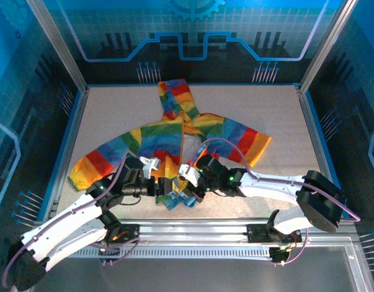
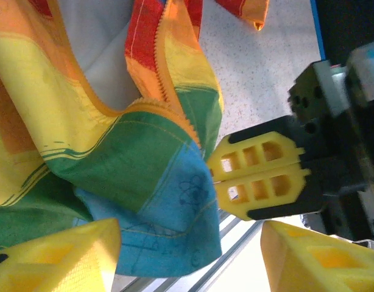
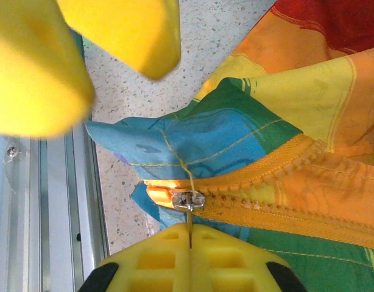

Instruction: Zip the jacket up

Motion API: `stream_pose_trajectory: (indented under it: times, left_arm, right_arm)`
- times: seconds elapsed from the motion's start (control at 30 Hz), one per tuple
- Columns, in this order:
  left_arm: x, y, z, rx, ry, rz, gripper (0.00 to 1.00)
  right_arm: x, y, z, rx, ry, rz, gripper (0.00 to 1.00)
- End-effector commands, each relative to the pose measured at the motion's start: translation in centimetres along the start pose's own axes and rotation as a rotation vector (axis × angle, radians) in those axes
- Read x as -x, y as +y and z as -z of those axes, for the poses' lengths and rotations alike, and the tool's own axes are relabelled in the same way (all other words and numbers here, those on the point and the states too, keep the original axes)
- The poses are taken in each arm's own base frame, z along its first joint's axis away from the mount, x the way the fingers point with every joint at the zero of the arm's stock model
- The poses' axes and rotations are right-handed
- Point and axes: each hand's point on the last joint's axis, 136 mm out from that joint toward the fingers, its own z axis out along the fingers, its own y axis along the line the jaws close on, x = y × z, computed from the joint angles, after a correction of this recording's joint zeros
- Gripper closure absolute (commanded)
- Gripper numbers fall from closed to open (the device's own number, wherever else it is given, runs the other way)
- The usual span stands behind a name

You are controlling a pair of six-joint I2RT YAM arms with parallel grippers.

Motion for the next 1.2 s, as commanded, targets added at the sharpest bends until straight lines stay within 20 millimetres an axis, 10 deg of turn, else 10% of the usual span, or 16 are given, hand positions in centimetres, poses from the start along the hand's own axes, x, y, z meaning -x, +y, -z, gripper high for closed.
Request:
stream_pose_trajectory:
  times: [0.0, 0.27, 0.57, 1.17]
  left_arm:
    - [0.4, -1.0, -1.0, -0.095, -0.011, 0.068, 0.39]
    - [0.2, -0.6, -2.1, -0.096, 0.000, 0.062, 0.43]
    - [-0.4, 0.9, -1.0, 0.064, 0.040, -0.048, 1.00]
    - [-2.2, 0.6, -0.5, 0.194, 0.245, -0.121, 1.00]
  right_arm:
    - [-0.1, 0.0, -0.2, 0.009, -0.005, -0.010, 1.00]
    - [0.0, 0.0, -0.3, 0.010, 0.000, -0.015, 1.00]
    - [0.5, -2.2, 0.4, -0.105, 0.027, -0.081, 1.00]
    - [0.3, -2.9, 0.7, -0.122, 0.057, -0.099, 1.00]
